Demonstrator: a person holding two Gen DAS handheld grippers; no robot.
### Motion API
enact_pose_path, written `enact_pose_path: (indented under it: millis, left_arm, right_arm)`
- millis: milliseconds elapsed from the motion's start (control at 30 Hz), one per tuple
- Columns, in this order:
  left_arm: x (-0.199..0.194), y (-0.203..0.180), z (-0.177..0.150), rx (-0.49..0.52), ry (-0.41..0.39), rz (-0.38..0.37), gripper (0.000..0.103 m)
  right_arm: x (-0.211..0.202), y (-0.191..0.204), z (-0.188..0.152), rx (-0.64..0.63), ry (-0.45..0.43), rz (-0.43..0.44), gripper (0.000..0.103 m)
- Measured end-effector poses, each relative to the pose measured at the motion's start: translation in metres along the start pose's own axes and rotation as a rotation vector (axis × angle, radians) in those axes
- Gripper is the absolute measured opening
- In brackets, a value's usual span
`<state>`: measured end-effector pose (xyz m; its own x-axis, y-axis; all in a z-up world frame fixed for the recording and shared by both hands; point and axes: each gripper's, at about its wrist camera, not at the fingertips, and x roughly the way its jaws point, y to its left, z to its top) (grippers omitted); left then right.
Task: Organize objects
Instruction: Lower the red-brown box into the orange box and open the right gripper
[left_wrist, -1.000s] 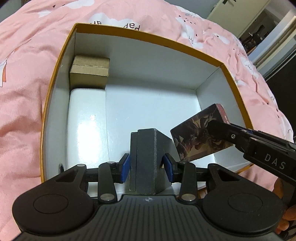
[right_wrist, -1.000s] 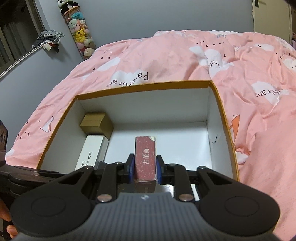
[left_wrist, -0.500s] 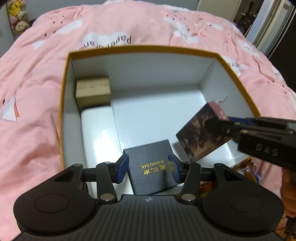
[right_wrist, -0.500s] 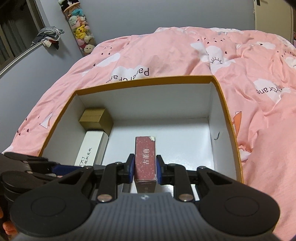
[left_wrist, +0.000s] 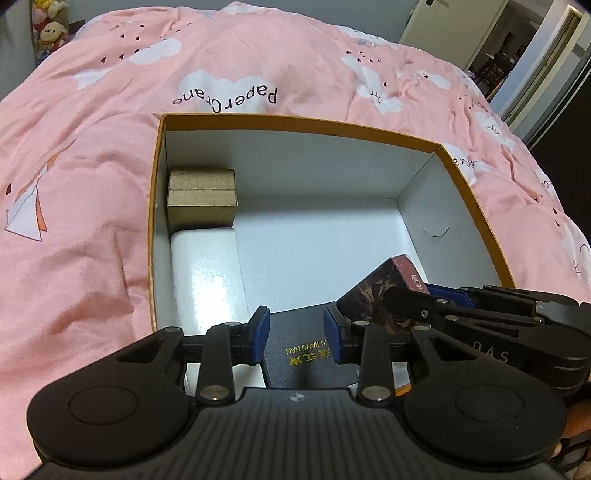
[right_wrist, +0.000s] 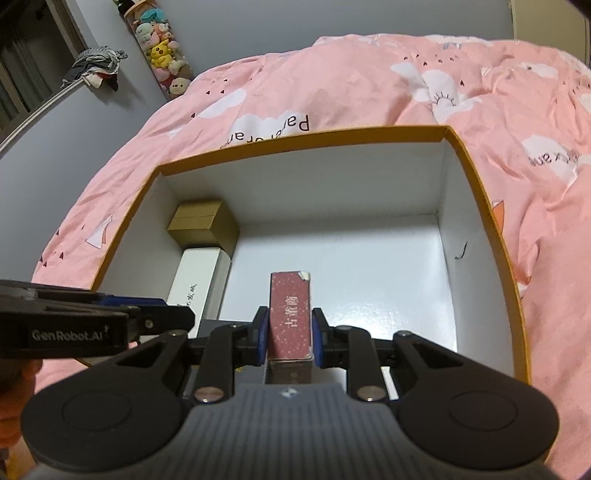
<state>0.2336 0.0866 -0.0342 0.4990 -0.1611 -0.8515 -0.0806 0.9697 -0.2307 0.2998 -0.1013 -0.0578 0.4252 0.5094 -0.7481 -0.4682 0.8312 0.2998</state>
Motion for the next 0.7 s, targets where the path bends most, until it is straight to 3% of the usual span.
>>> enact_pose_path:
  millis: [200, 467, 700]
  left_arm:
    - [0.005, -0.002, -0.001, 0.006, 0.011, 0.005, 0.04]
    - [0.012, -0.004, 0.002, 0.027, 0.035, 0.021, 0.039]
    - [0.017, -0.003, 0.005, 0.024, 0.053, 0.028, 0.038]
  right_arm:
    - [0.003, -0.002, 0.008, -0.051, 0.001, -0.011, 0.024]
    - [0.017, 0.014, 0.031, -0.498, 0.056, 0.023, 0.024]
    - [0.024, 0.022, 0.021, -0.854, 0.09, 0.107, 0.024]
